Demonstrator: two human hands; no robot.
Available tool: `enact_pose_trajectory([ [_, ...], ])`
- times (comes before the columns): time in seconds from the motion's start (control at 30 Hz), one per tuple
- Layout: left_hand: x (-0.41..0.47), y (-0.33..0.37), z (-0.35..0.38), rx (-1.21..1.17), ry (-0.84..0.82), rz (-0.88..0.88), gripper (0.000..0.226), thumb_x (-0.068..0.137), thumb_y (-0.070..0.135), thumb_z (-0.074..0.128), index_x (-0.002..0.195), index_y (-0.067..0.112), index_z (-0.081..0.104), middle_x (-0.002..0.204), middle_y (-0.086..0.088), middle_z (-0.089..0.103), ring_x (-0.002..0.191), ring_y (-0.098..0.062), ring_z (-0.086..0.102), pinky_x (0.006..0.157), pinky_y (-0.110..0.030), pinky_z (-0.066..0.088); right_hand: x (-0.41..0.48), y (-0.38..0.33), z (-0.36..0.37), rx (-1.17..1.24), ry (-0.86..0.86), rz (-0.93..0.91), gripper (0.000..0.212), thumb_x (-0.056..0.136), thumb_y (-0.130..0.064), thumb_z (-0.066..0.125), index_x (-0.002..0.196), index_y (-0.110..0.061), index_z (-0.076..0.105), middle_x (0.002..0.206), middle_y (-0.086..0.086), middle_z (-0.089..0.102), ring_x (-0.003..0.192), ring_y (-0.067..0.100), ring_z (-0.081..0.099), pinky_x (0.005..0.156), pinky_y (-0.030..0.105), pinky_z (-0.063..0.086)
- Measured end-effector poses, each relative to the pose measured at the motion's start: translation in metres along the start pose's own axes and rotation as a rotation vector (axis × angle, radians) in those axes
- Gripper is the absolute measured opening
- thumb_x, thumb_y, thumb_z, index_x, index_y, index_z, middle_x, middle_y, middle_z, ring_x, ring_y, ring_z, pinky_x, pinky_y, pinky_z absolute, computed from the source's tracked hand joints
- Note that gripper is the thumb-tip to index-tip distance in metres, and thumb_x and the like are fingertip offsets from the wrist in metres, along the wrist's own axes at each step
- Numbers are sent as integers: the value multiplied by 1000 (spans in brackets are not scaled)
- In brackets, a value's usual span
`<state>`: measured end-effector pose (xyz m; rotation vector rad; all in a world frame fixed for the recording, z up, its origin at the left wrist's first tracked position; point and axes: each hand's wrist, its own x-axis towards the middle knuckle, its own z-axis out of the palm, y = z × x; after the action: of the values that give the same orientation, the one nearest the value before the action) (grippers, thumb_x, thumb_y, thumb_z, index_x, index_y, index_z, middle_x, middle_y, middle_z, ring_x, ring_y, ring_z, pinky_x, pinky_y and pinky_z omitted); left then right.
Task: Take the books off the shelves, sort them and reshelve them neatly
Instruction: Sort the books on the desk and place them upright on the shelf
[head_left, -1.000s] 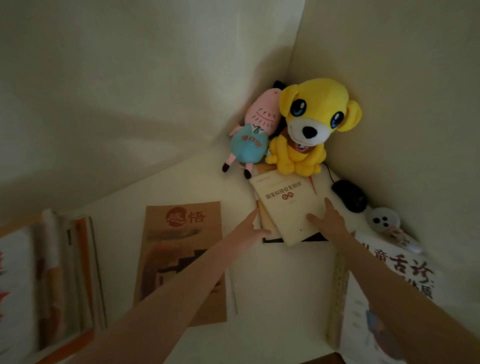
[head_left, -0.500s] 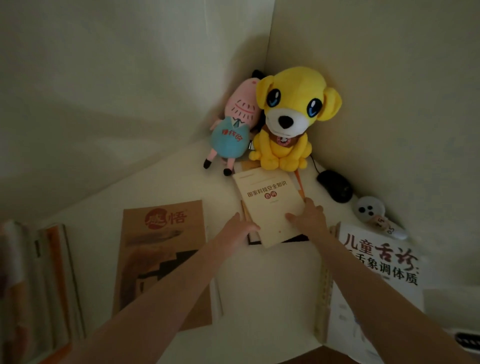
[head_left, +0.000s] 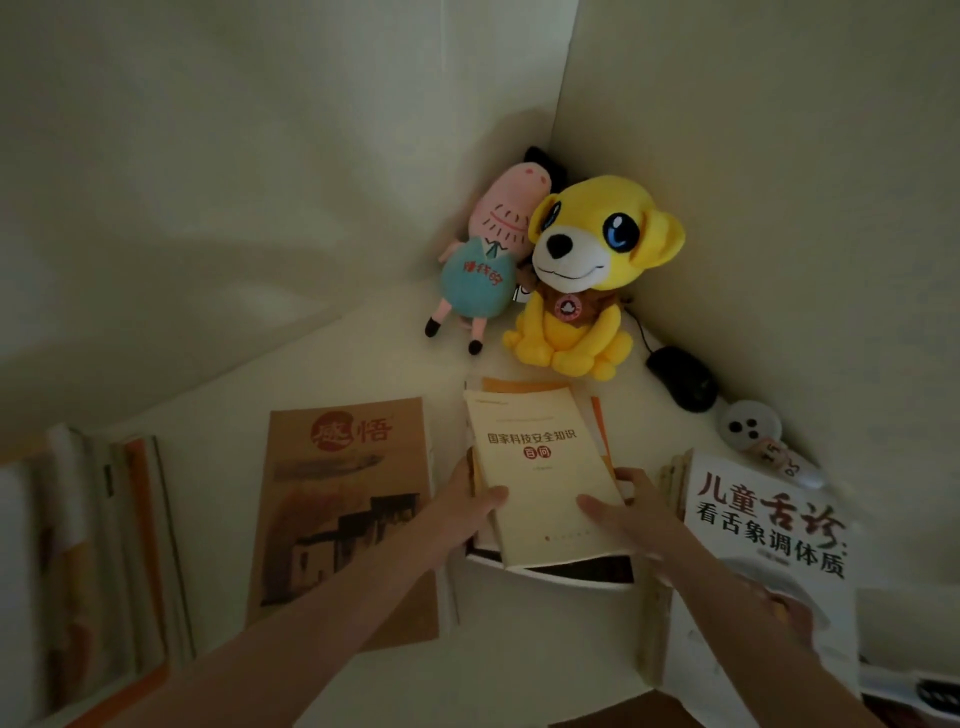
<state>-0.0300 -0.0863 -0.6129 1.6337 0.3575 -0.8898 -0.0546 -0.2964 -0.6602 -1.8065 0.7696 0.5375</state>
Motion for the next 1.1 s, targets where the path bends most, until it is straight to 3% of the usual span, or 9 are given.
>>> enact_pose_trajectory([
  [0.07, -19, 4, -1, -46, -20, 62, 55, 94, 13, 53, 143, 28, 31, 139, 1, 50, 128, -19, 46, 105, -37, 37, -19, -2, -4, 62, -48, -33, 63, 83, -18, 71, 136, -11, 36, 104, 5, 58, 87, 20, 60, 68, 28, 52],
  [0.23, -61, -4, -14, -130, -74, 177, 57, 92, 10, 55, 141, 29, 36, 132, 5, 56, 116, -9, 55, 98, -31, 45, -73, -7, -1, 114, -121, -52, 62, 76, -29, 77, 129, -10, 51, 116, 10, 63, 102, 30, 64, 92, 51, 52],
  [0.33, -86, -24, -32, -211, -128, 242, 58, 90, 10, 57, 138, 34, 36, 130, 9, 59, 112, -4, 59, 84, -22, 54, -98, -1, 17, 158, -83, -96, 61, 72, -34, 80, 124, -17, 53, 113, 3, 62, 100, 26, 63, 84, 44, 55],
  [0.4, -103, -38, -46, -213, -107, 270, 59, 89, 15, 60, 137, 39, 35, 126, 14, 61, 112, -3, 59, 88, -26, 53, -114, -2, 35, 187, -40, -135, 54, 75, -26, 79, 120, -22, 50, 105, -6, 59, 93, 18, 61, 72, 33, 54],
  [0.57, -147, -56, -84, -172, 107, 400, 56, 89, 14, 59, 121, 52, 34, 104, 38, 62, 100, 12, 59, 77, -14, 52, -145, -26, 78, 234, -73, -273, 57, 74, -16, 79, 119, -27, 46, 106, -10, 56, 88, 9, 58, 62, 24, 48],
  [0.63, -167, -62, -102, -123, 181, 434, 56, 88, 22, 61, 120, 58, 32, 107, 38, 61, 102, 11, 59, 85, -20, 52, -154, -40, 96, 267, -104, -311, 61, 72, -11, 80, 120, -26, 46, 109, -6, 58, 91, 12, 60, 64, 27, 50],
  [0.73, -196, -69, -132, -114, 297, 451, 59, 86, 23, 60, 119, 61, 29, 103, 39, 61, 99, 12, 59, 76, -14, 52, -170, -59, 123, 283, -218, -373, 66, 69, -17, 83, 122, -31, 45, 111, -7, 60, 94, 15, 64, 66, 30, 56],
  [0.97, -244, -95, -190, -106, 495, 493, 56, 68, 58, 69, 111, 76, 37, 108, 35, 61, 100, 7, 61, 73, -24, 57, -201, -94, 187, 225, -463, -470, 61, 79, -15, 76, 130, -34, 50, 113, -4, 70, 97, 18, 69, 81, 42, 58],
  [1.1, -259, -115, -214, -199, 549, 513, 56, 76, 50, 68, 123, 55, 39, 110, 37, 60, 103, 7, 60, 71, -18, 55, -210, -102, 226, 237, -527, -497, 52, 84, -7, 69, 123, -37, 52, 110, -7, 69, 92, 10, 69, 68, 26, 58],
])
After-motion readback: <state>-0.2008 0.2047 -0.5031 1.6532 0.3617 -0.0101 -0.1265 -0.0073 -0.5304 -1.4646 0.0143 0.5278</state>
